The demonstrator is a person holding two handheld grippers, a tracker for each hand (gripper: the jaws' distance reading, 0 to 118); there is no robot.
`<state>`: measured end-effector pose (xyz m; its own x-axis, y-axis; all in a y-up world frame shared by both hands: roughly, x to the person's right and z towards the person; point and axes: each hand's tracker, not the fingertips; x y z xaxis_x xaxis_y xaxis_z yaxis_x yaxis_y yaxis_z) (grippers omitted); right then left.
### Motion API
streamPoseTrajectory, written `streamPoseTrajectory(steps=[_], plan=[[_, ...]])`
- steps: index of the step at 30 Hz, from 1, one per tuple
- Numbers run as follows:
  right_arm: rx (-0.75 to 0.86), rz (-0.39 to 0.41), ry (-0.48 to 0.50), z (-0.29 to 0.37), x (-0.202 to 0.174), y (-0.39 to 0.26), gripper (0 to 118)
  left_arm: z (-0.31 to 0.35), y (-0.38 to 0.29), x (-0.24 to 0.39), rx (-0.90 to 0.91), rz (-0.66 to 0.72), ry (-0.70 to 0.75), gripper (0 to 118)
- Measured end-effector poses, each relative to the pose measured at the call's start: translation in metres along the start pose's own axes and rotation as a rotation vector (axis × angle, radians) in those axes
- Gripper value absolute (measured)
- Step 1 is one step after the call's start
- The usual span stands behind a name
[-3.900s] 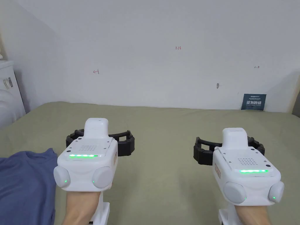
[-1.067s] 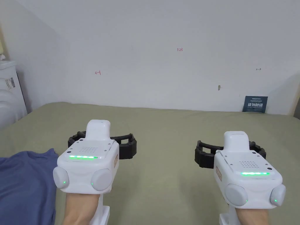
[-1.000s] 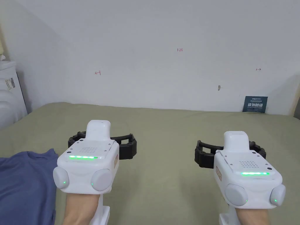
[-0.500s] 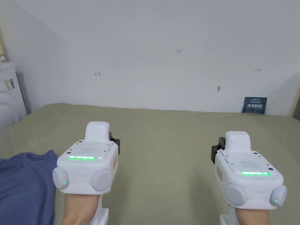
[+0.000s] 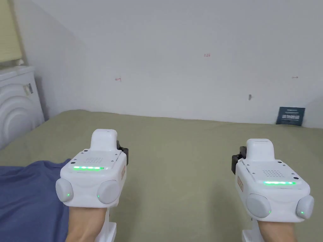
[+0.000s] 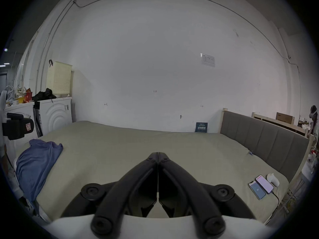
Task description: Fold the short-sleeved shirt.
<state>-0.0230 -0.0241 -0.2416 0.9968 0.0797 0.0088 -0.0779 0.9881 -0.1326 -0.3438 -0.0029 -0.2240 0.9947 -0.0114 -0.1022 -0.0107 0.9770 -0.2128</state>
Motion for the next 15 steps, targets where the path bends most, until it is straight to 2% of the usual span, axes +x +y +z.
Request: streamPoseTrajectory(steps=[7,10,15], plan=[[0.014,0.017,0.262,-0.015,-0.104,0.005,0,0.034,-0.006,-0.103,-0.023,0.019,0.241,2],[0.003,0.000,0.380,-0.017,-0.155,0.008,0,0.062,-0.010,-0.150,-0.025,0.019,0.361,2],[0.014,0.016,0.548,-0.005,-0.226,0.010,0,0.110,-0.017,-0.215,-0.037,0.041,0.526,2]])
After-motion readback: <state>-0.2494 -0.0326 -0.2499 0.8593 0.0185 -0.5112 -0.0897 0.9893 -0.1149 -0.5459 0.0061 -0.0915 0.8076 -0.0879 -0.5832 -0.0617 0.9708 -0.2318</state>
